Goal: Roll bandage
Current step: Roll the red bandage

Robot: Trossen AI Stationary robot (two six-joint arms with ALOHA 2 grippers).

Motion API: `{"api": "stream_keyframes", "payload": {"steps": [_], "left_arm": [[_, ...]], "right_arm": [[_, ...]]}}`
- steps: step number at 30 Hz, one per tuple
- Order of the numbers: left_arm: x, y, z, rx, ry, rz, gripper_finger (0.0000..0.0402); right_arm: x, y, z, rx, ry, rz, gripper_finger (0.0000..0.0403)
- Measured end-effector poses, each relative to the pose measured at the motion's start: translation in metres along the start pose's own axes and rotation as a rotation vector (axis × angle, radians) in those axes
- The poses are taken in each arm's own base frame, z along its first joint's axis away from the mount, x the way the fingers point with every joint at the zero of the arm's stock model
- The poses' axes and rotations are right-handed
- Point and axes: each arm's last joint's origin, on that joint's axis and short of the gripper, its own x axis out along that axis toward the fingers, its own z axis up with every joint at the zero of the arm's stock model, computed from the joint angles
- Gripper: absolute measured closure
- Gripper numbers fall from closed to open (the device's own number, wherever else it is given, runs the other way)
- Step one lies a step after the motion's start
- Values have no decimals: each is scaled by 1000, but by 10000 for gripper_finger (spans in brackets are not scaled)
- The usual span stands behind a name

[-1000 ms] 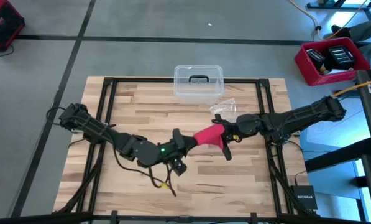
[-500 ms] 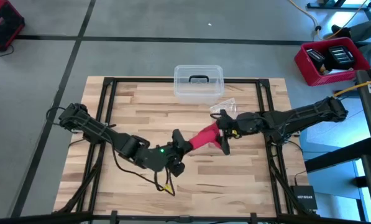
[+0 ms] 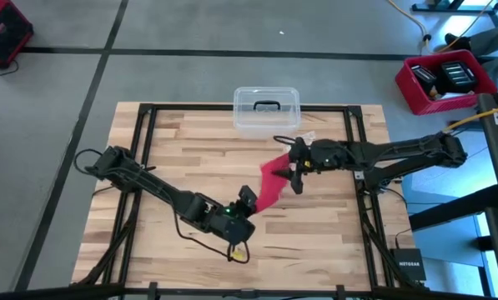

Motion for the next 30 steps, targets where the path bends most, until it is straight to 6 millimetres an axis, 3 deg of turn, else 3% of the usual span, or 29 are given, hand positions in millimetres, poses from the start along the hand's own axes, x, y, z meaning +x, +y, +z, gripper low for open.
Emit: {"api": "stream_keyframes", "payload": {"steps": [6, 13, 17, 20, 24, 30], "left_arm": [[6, 0, -1, -20, -27, -64, 384], [6, 0, -1, -38, -40, -77, 384], [7, 0, 0, -83, -83, -137, 384], [9, -1, -1, -113, -71, -145, 384], [14, -5, -3, -167, -43, -166, 384], [27, -14, -7, -243, -18, -284, 384]], "right_arm": [[-24, 1, 40, 100, -97, 79, 193], [-30, 2, 40, 192, -2, 66, 193], [-32, 1, 50, 231, -145, -22, 193], [-30, -1, 55, 155, -225, -134, 193], [-21, -8, 36, 65, -96, -232, 193], [-9, -15, -2, 322, 285, -186, 194]]}}
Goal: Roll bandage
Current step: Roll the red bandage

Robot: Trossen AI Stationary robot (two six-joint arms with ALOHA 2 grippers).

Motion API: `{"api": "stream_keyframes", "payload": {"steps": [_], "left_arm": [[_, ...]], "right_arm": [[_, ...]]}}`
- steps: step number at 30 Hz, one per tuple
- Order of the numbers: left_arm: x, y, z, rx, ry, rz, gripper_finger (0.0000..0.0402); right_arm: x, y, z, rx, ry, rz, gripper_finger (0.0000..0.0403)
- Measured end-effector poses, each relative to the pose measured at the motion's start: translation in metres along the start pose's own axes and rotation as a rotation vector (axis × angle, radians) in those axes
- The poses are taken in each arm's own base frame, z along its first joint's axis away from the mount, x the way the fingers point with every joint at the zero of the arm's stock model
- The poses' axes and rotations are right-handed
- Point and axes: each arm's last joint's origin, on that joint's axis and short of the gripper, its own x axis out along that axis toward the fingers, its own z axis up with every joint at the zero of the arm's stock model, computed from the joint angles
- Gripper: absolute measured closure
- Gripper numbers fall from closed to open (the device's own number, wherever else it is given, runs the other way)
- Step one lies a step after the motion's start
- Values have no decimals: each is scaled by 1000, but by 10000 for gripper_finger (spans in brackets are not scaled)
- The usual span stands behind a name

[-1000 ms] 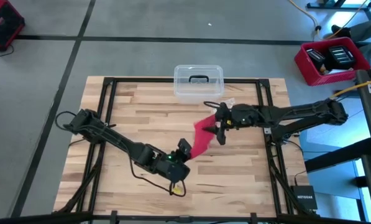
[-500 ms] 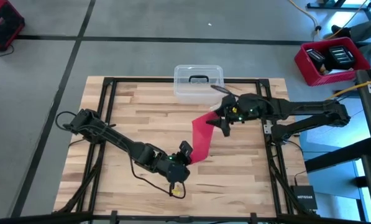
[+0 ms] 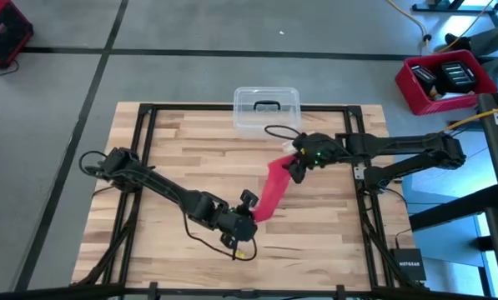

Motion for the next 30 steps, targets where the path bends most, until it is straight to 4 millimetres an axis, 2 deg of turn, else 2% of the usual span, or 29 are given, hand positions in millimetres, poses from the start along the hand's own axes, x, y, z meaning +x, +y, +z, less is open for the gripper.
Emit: {"api": "stream_keyframes", "payload": {"steps": [3, 6, 10, 16, 20, 22, 26, 28, 30], "left_arm": [[7, 0, 0, -38, -13, -41, 384], [11, 1, 1, -50, -37, -76, 384], [16, -2, 1, -53, -49, -103, 384], [18, -1, 0, -86, -49, -131, 384], [19, 0, -1, -86, -44, -132, 384], [19, 0, 0, -86, -46, -131, 384], [13, 6, -1, -98, -48, -126, 384], [0, 21, 0, -146, -89, -104, 384], [-22, 41, 4, -194, -179, -58, 384]], "right_arm": [[-5, 7, 0, 0, -4, 74, 194], [-11, 12, -2, -41, -85, 19, 194], [-9, 2, -1, -20, -68, -61, 194], [-12, 8, 17, 48, -313, -86, 194], [-11, 9, 14, -45, -233, -18, 194], [-17, 7, 9, -61, -157, 2, 194], [-45, 2, 2, -68, -130, 5, 194], [-59, -2, -2, -69, -159, -12, 194], [-72, -3, -4, -72, -203, -20, 194]]}}
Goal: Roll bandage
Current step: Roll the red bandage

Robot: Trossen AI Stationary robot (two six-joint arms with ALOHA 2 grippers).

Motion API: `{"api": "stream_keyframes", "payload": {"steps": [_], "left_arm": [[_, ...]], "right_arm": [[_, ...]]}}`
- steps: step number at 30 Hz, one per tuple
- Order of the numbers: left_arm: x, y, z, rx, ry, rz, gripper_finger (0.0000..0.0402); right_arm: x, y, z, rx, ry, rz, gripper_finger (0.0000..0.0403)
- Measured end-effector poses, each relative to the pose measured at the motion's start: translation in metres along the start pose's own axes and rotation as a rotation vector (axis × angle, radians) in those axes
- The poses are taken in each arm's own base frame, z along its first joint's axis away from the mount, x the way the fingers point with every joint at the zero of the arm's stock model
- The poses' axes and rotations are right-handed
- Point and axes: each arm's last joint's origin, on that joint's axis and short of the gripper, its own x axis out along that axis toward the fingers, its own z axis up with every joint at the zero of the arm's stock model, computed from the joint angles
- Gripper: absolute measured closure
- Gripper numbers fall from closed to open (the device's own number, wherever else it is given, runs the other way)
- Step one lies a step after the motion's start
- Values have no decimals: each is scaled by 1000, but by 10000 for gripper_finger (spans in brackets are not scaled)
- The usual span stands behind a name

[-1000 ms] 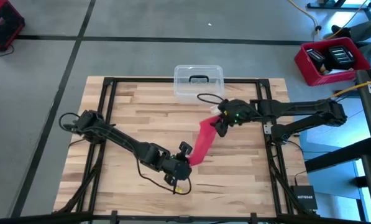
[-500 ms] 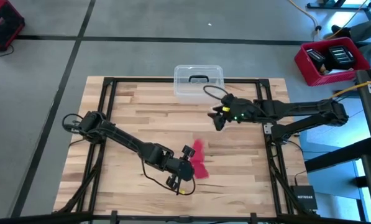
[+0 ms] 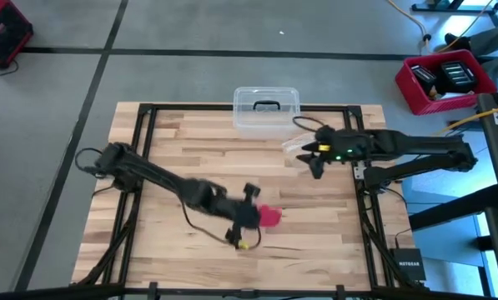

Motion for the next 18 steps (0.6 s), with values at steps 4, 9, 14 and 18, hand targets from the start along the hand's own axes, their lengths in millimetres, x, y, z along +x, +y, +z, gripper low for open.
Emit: {"api": "stream_keyframes", "payload": {"steps": [4, 9, 14, 18], "left_arm": [[-50, 29, 25, -93, -252, 86, 384], [-108, 54, 40, -189, -470, 179, 384], [-116, 61, 39, -203, -478, 211, 384], [-117, 62, 39, -207, -491, 214, 384]], "right_arm": [[-20, 3, -6, -31, -63, 36, 194], [-23, 12, -22, -132, -157, 64, 194], [-6, 31, -43, -308, -324, 203, 194], [10, 41, -53, -375, -416, 245, 194]]}}
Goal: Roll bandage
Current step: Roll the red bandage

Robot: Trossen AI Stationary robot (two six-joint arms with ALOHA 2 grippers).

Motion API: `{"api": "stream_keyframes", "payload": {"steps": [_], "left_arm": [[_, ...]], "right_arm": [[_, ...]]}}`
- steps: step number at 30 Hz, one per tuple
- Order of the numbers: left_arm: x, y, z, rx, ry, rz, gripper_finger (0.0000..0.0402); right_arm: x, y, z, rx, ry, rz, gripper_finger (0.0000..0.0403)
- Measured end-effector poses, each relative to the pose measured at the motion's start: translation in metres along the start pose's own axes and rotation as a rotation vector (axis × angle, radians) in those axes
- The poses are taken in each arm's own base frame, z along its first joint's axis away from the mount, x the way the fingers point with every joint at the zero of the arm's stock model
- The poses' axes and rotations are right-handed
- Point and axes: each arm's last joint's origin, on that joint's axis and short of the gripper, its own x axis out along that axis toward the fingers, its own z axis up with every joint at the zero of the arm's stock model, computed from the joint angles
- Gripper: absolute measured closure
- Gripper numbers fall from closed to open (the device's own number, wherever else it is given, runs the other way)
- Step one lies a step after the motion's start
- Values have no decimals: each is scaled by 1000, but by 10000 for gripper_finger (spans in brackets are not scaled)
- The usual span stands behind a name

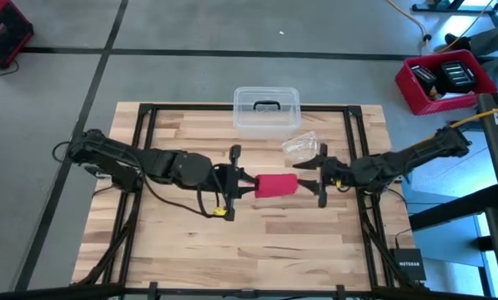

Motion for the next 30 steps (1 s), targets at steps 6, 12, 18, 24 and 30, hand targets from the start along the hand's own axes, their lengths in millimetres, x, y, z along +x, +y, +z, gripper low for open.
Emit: {"api": "stream_keyframes", "payload": {"steps": [6, 12, 18, 24, 30], "left_arm": [[2, -1, -1, 1, 2, -2, 384], [1, -3, 0, -2, -10, -6, 384], [0, -8, 2, 0, -17, -21, 384], [-1, -11, 3, 0, -24, -32, 384], [-2, -12, 4, 1, -32, -40, 384]], "right_arm": [[15, 8, -3, 5, -40, 37, 194], [26, 15, 1, -126, -117, 77, 194], [35, 19, 7, -271, -240, 11, 194], [37, 24, 14, -441, -362, 84, 197], [37, 25, 22, -608, -412, 45, 266]]}}
